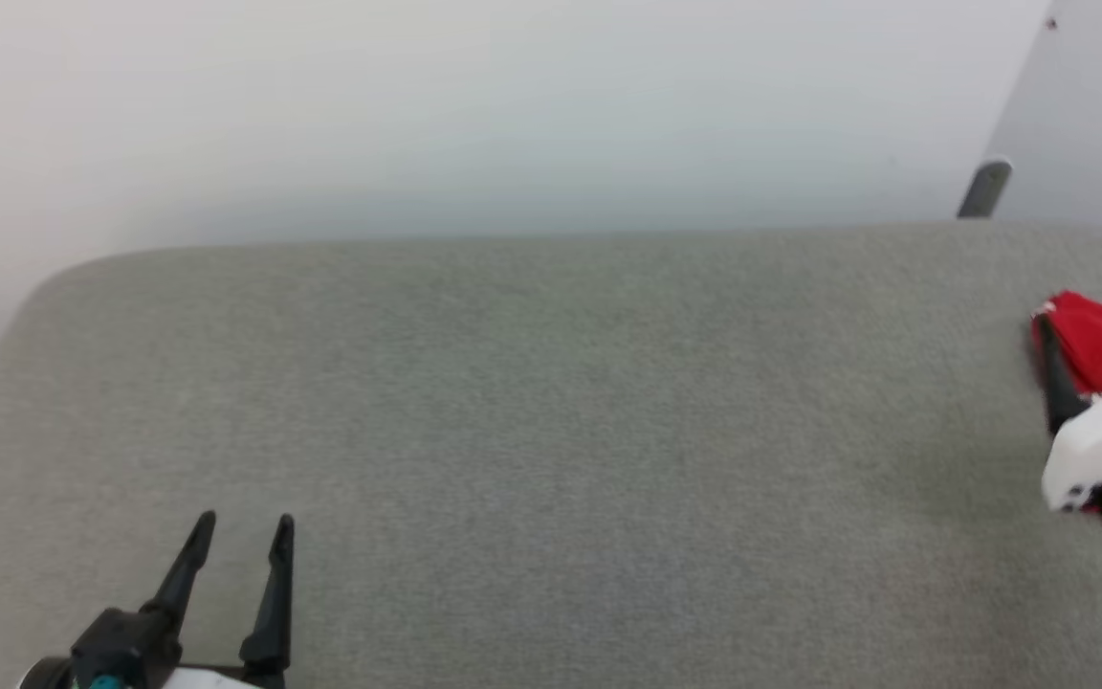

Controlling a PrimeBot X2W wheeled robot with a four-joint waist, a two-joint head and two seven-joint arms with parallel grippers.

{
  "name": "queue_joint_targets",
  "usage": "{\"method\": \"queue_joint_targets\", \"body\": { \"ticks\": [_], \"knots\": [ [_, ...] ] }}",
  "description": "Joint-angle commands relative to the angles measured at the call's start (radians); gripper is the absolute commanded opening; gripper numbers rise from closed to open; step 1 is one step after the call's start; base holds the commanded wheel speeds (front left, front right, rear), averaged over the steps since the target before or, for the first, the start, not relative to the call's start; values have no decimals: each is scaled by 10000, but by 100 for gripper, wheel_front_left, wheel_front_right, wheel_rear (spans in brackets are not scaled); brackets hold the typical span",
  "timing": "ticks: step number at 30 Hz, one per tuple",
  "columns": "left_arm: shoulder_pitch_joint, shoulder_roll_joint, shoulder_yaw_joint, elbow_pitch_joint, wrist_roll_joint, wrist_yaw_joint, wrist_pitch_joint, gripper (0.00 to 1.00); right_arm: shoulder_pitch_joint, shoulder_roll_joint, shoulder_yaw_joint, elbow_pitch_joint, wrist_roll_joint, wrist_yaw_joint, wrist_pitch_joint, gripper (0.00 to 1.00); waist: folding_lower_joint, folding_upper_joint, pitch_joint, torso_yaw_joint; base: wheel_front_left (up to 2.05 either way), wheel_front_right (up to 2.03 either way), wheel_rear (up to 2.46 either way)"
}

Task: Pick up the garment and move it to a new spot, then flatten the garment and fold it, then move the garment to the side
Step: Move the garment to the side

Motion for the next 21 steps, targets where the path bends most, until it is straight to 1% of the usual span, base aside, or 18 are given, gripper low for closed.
{"method": "queue_joint_targets", "body": {
  "ticks": [1,7,9,16,18,21],
  "knots": [
    [136,-9,34,-43,-45,30,5,100,274,53,-35,-144,65,-12,-36,100,0,0,-375,373,0,0,0],
    [581,5,326,-260,-155,189,5,100,1685,381,-292,-1633,455,-12,-39,100,0,0,-609,588,0,0,0],
    [704,17,387,-299,-137,197,5,100,2120,428,-459,-2052,379,-12,-39,100,0,0,-679,664,0,0,0],
    [1052,-11,771,-375,-172,278,5,100,3607,1149,-861,-3512,334,-12,-42,100,0,0,-840,819,0,0,0],
    [1140,-48,894,-367,-167,303,5,100,4023,1445,-987,-3787,372,-12,-40,100,0,0,-882,855,0,0,0],
    [1276,-77,1077,-350,-164,290,5,100,4513,1724,-1211,-4178,356,-12,-42,100,0,0,-937,908,0,0,0]
  ]
}}
